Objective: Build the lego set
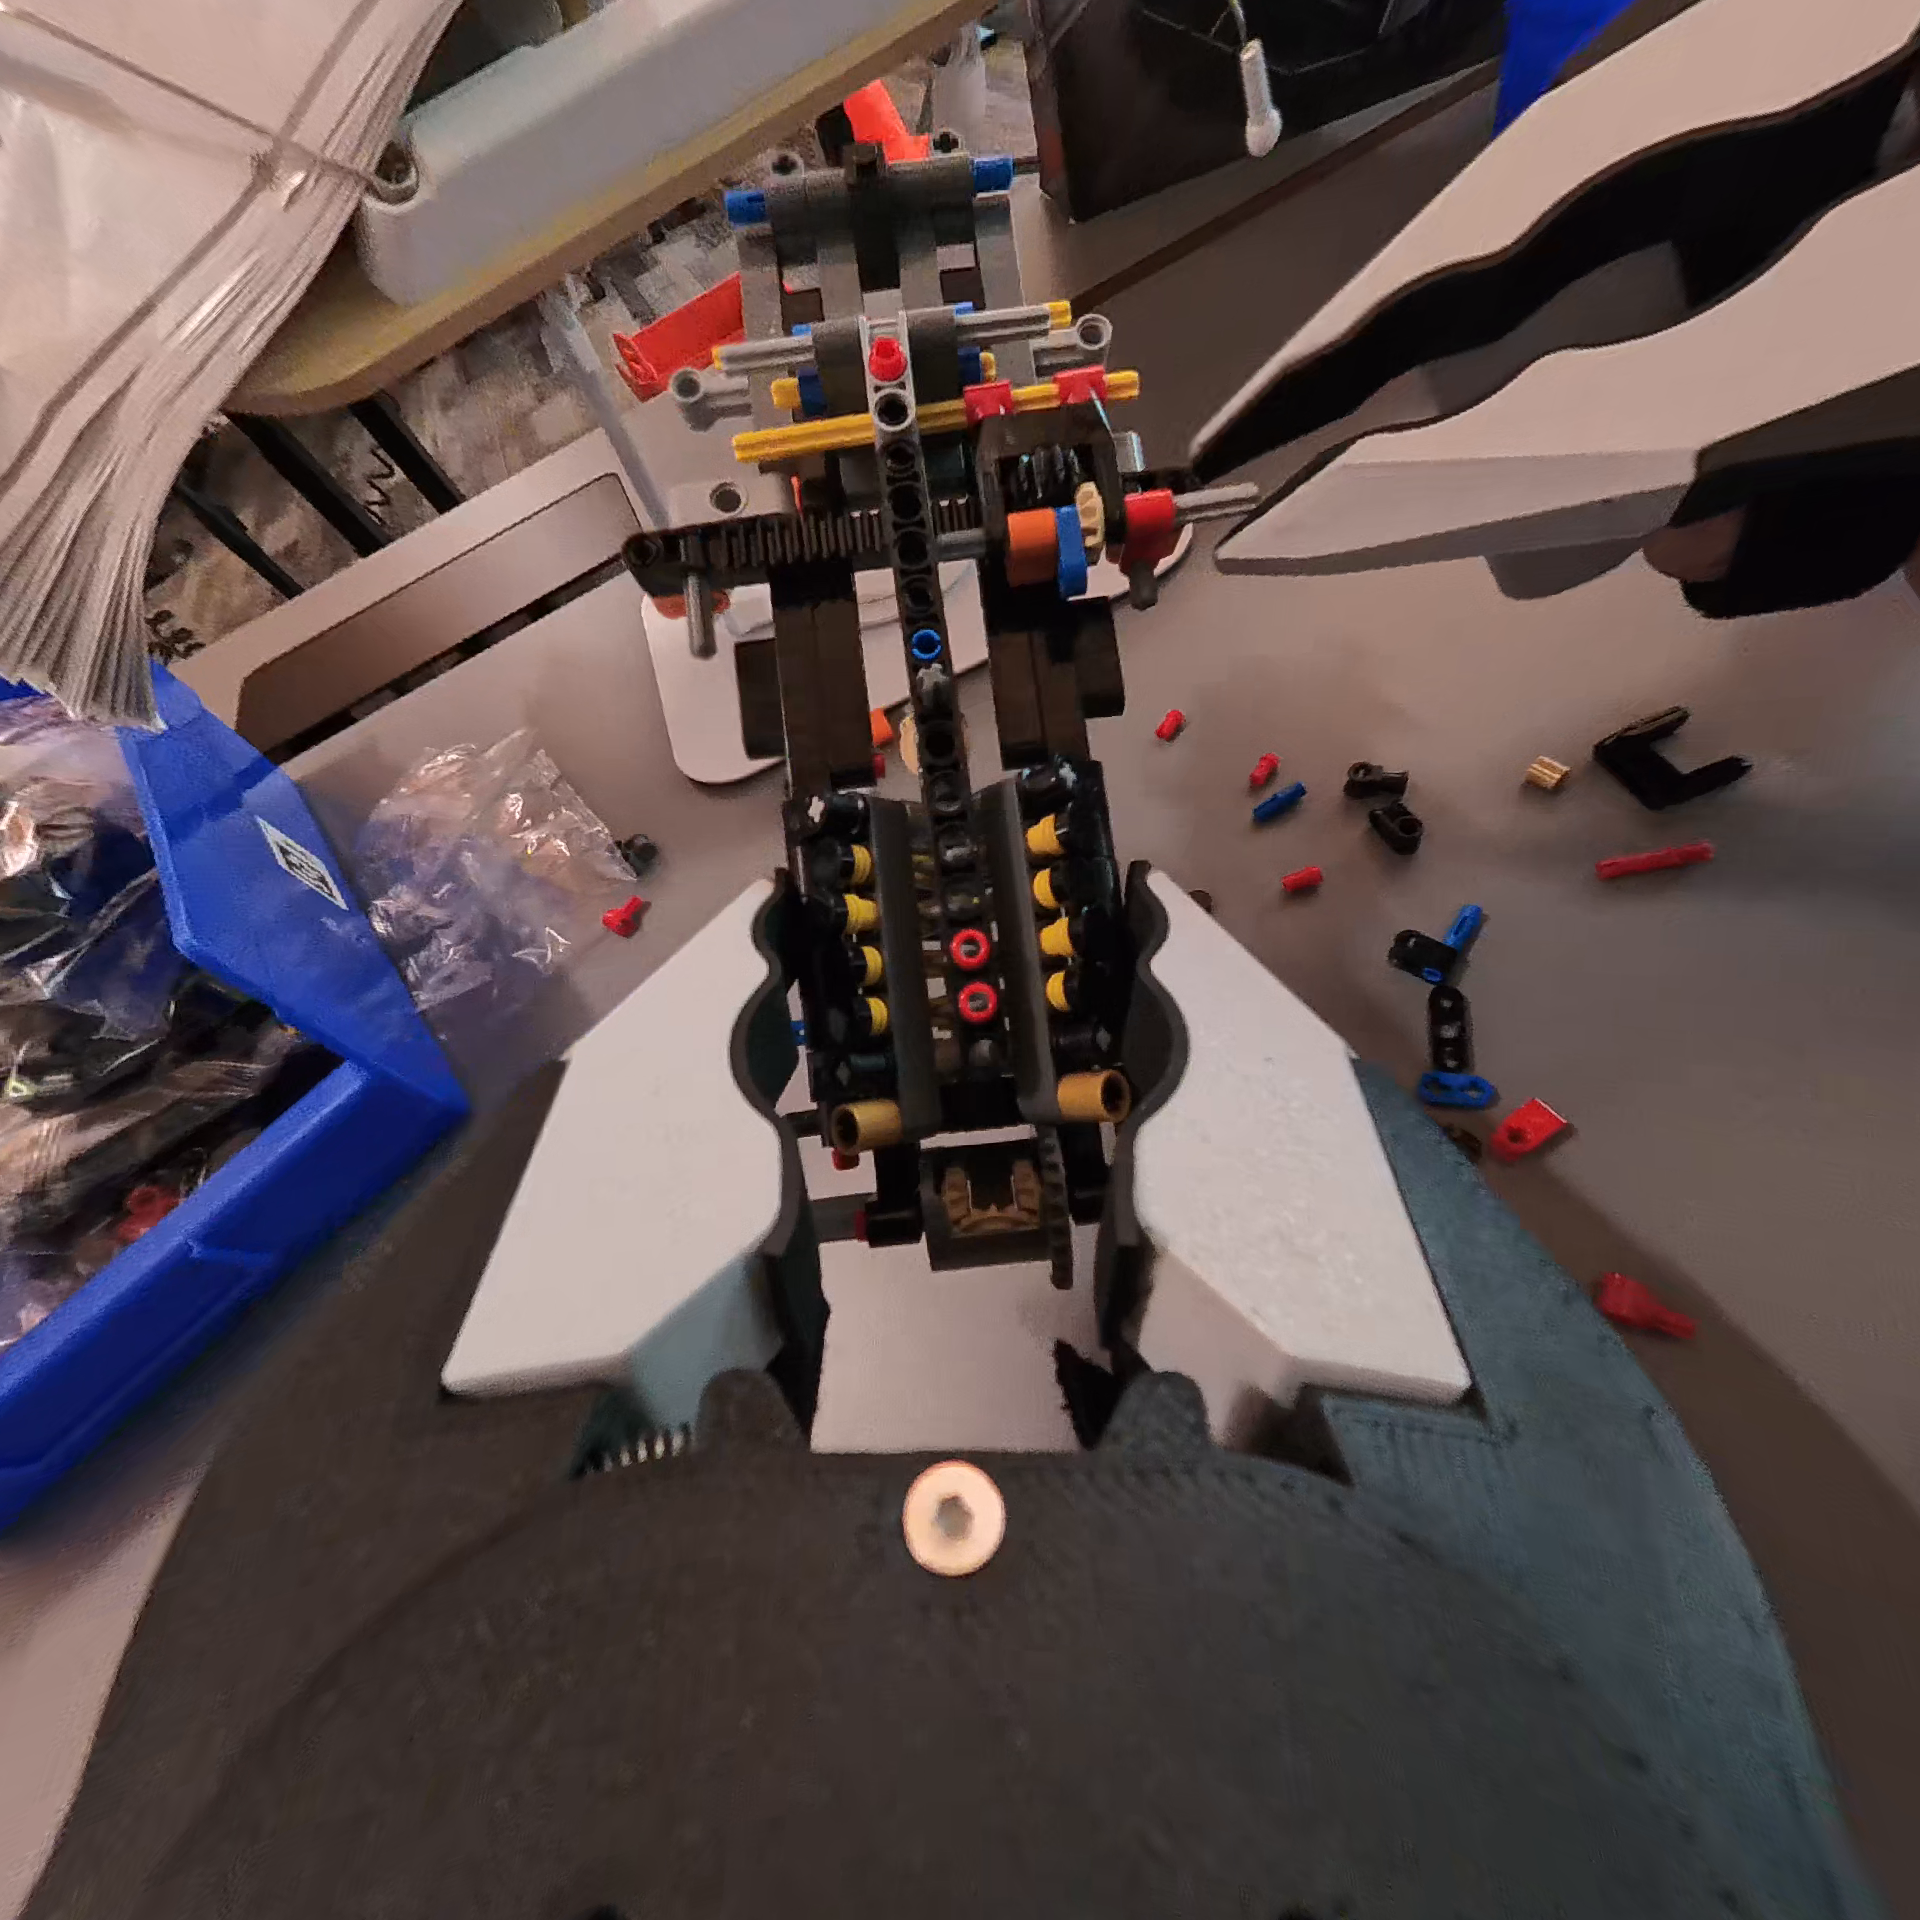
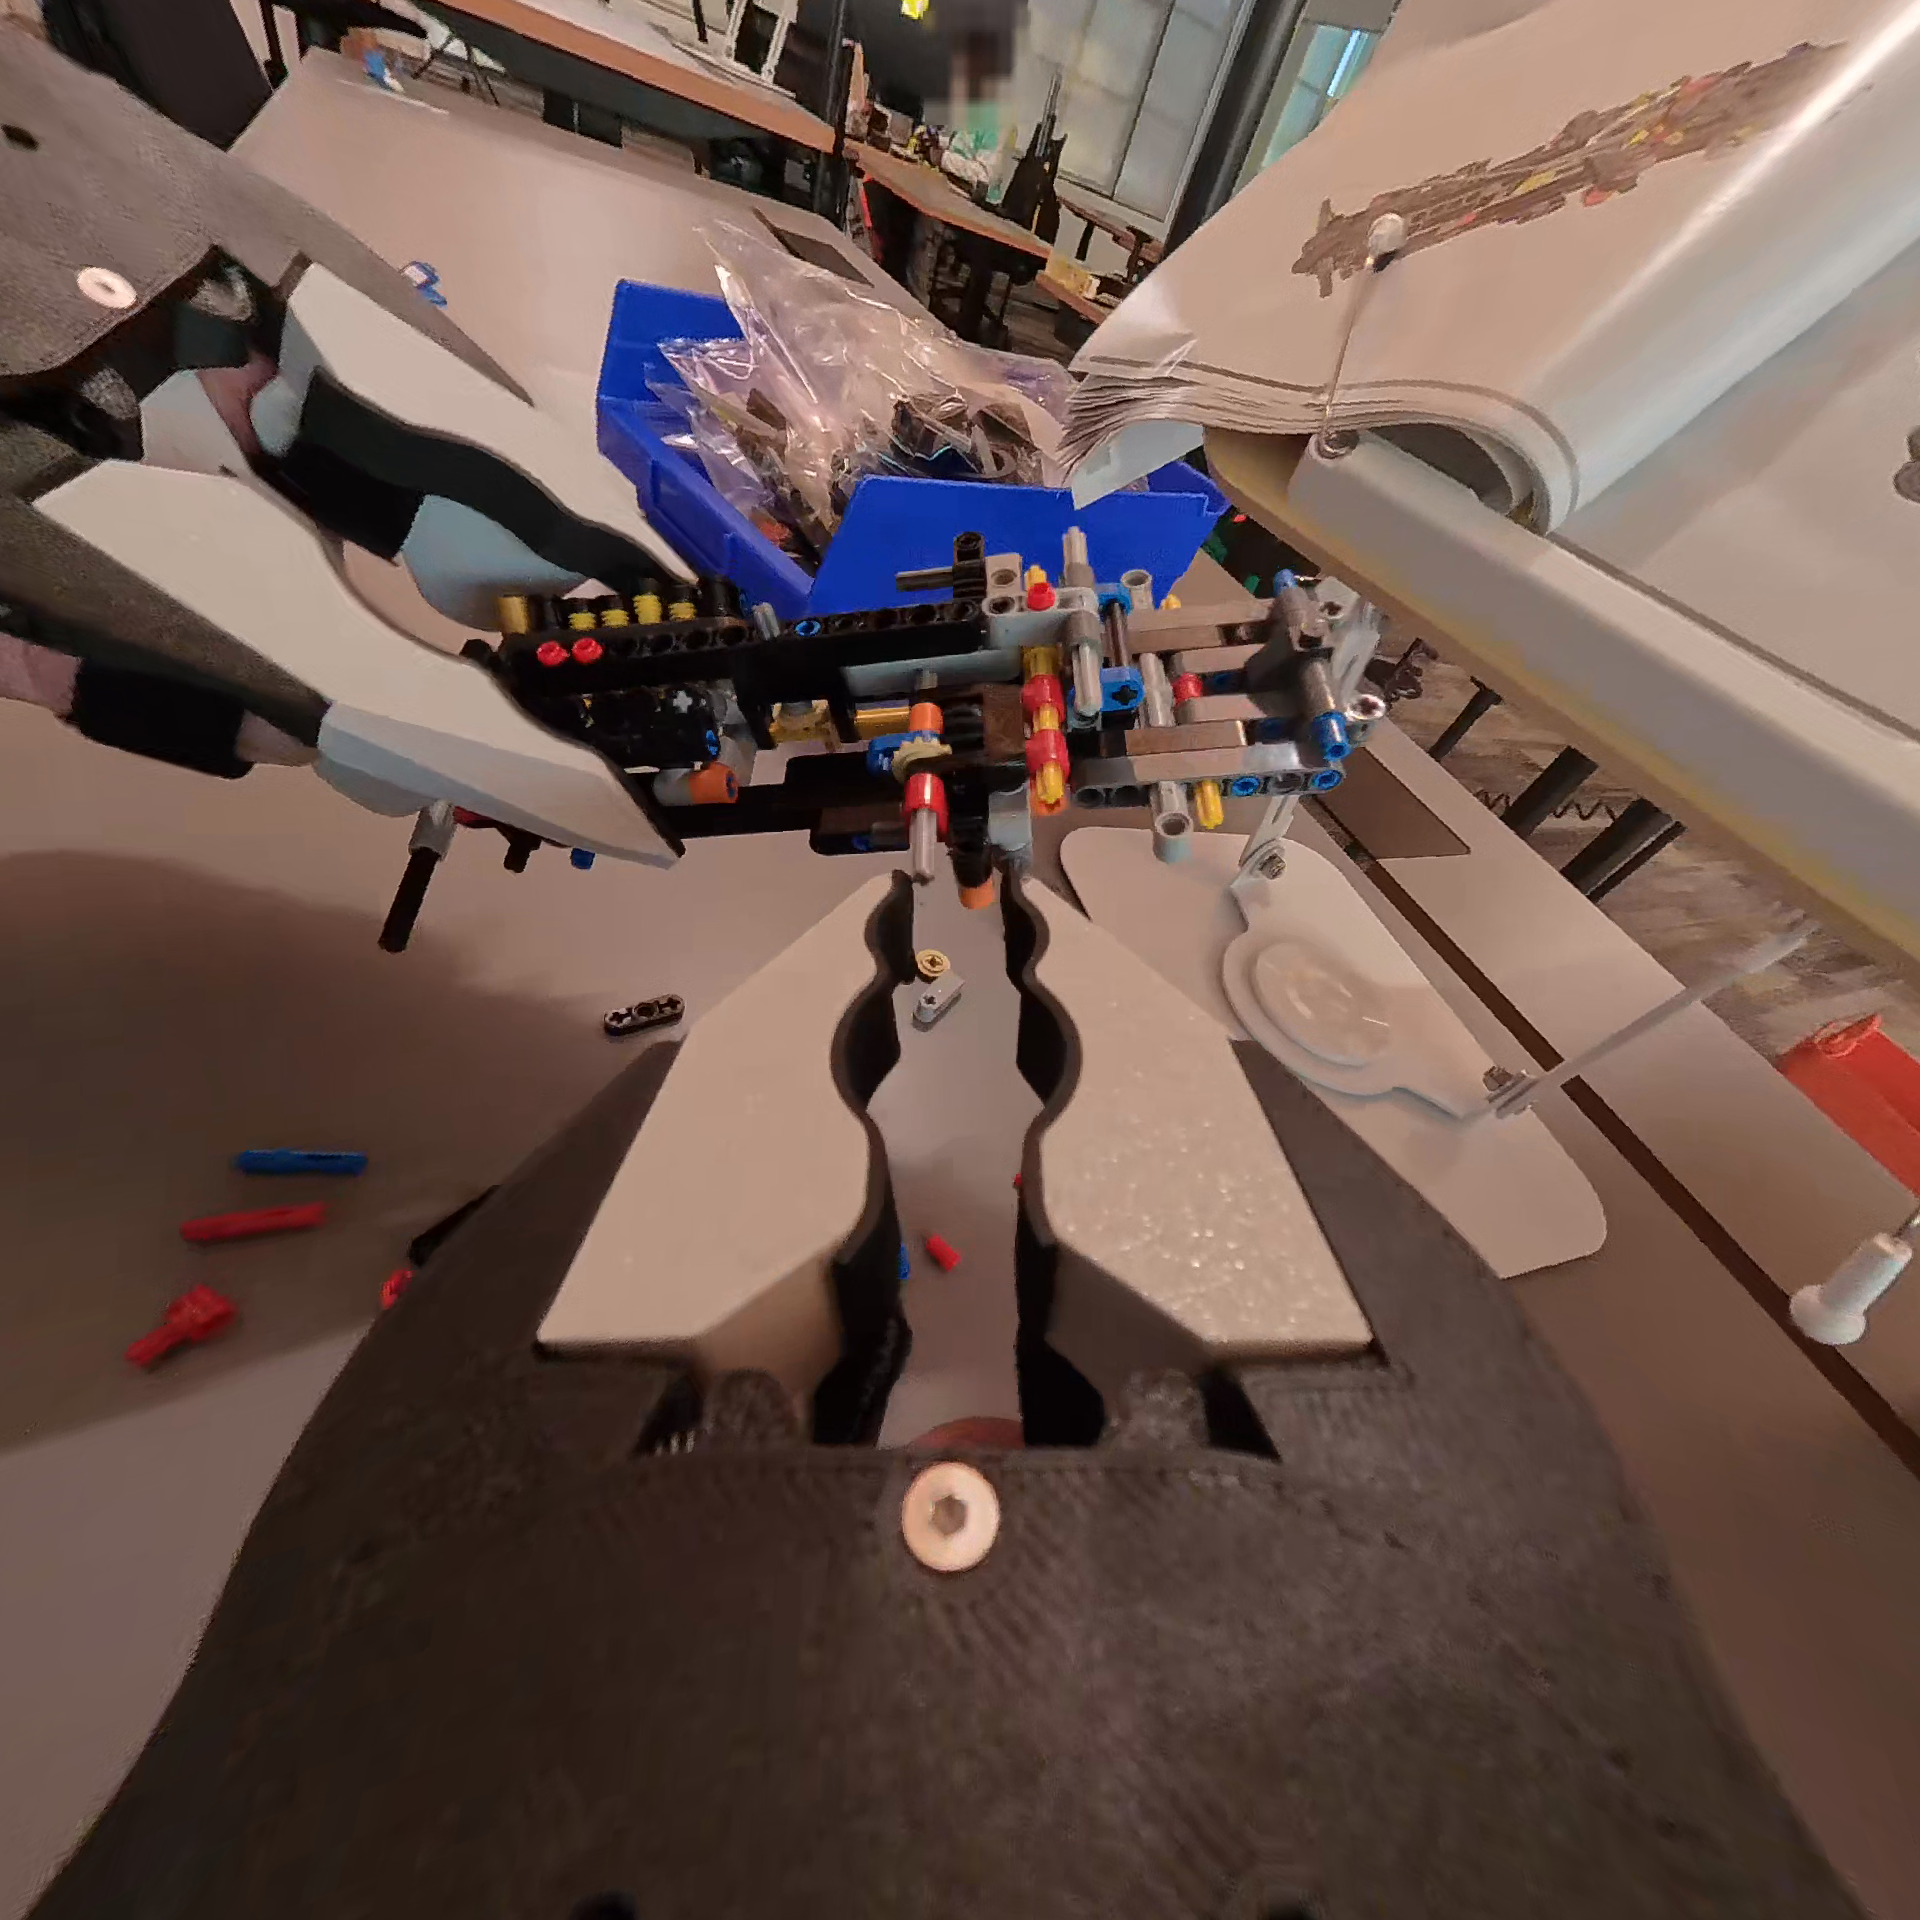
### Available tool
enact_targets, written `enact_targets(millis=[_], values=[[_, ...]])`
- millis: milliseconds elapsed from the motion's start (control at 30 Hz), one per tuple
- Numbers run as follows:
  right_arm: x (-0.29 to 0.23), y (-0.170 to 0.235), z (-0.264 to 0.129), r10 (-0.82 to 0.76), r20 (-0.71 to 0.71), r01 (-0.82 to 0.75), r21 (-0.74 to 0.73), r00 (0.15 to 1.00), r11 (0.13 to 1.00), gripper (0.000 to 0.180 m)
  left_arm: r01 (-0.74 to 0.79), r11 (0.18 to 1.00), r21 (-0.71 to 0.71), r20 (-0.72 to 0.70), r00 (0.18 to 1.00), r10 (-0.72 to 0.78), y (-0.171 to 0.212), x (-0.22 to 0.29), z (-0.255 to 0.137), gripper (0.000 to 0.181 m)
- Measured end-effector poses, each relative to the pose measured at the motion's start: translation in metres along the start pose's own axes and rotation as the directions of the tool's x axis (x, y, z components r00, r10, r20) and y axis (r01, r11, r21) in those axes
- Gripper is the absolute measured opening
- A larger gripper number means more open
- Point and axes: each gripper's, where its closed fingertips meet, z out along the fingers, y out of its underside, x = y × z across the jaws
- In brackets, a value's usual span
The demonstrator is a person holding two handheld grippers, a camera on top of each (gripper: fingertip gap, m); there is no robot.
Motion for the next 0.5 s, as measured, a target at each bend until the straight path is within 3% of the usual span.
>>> enact_targets(millis=[133,267,367,500], values=[[-0.0061,0.0011,0.0010,-0.059,0.010,0.059,-0.016,0.998,0.998,0.001,0.000,1.000,-0.001,0.004,1.000,0.000,0.0000,0.0004,0.0000,0.061],[-0.0068,0.0011,0.0007,-0.033,0.022,0.033,-0.017,0.999,0.999,0.000,-0.017,1.000,0.005,0.020,1.000,0.017,-0.0014,-0.0004,-0.0007,0.061],[-0.0081,-0.0024,-0.0002,0.171,0.110,-0.174,0.021,0.979,0.984,0.000,-0.044,0.999,0.024,0.044,0.998,0.043,-0.0048,-0.0024,-0.0022,0.061],[-0.0104,-0.0035,0.0002,0.405,0.237,-0.423,0.029,0.883,0.906,0.000,-0.100,0.994,0.034,0.091,0.991,0.097,-0.0077,-0.0050,-0.0031,0.061]])
